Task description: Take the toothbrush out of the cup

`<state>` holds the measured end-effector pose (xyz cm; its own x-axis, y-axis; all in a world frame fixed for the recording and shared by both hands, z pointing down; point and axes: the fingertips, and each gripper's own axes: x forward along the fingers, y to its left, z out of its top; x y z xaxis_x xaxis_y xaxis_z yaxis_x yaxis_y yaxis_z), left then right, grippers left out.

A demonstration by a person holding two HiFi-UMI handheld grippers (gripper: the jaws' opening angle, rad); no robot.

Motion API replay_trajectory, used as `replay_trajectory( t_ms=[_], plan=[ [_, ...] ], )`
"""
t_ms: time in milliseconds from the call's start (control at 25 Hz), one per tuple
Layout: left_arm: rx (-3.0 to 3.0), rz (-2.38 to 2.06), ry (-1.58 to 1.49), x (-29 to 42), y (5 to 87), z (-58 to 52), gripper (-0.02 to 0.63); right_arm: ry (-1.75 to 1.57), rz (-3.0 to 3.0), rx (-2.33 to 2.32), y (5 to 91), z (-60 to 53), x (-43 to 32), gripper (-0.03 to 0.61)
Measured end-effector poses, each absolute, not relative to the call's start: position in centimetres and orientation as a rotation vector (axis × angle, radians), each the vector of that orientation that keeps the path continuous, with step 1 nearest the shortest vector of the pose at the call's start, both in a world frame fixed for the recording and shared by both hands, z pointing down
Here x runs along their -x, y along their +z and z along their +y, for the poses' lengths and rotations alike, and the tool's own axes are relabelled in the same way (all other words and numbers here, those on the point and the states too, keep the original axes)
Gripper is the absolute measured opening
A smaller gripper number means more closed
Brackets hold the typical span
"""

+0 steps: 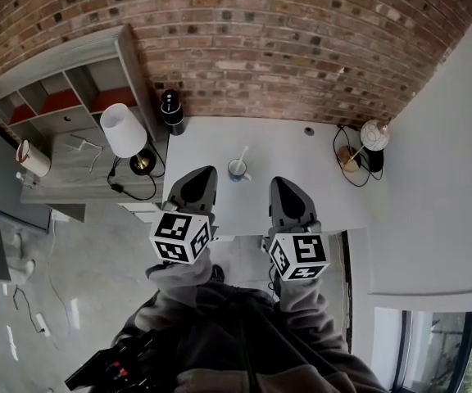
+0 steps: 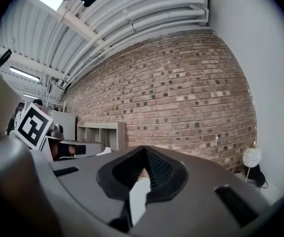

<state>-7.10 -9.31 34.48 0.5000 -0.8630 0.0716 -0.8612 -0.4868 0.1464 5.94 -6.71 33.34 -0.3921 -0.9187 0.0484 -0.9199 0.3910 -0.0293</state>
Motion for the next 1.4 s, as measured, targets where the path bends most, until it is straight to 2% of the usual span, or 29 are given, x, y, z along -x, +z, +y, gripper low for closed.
replay_trajectory(
  t_ms=[520,800,1400],
  plan=[
    [-2.489,-1.467,0.020,10.0,37.7,-15.8,-0.011,0.229,-2.539,-1.664,36.9,-13.3,-3.9,-0.002],
    [-2.418,-1.480,0.046,9.5,41.5,-18.1,-0.011,0.393,-2.485,-1.588,42.5,-15.6,-5.3,-0.002],
    [-2.192,-1.465,0.295,8.3,53.0,-21.0,-0.011,0.711,-2.378,-1.362,54.9,-20.7,-4.9,-0.002]
  ],
)
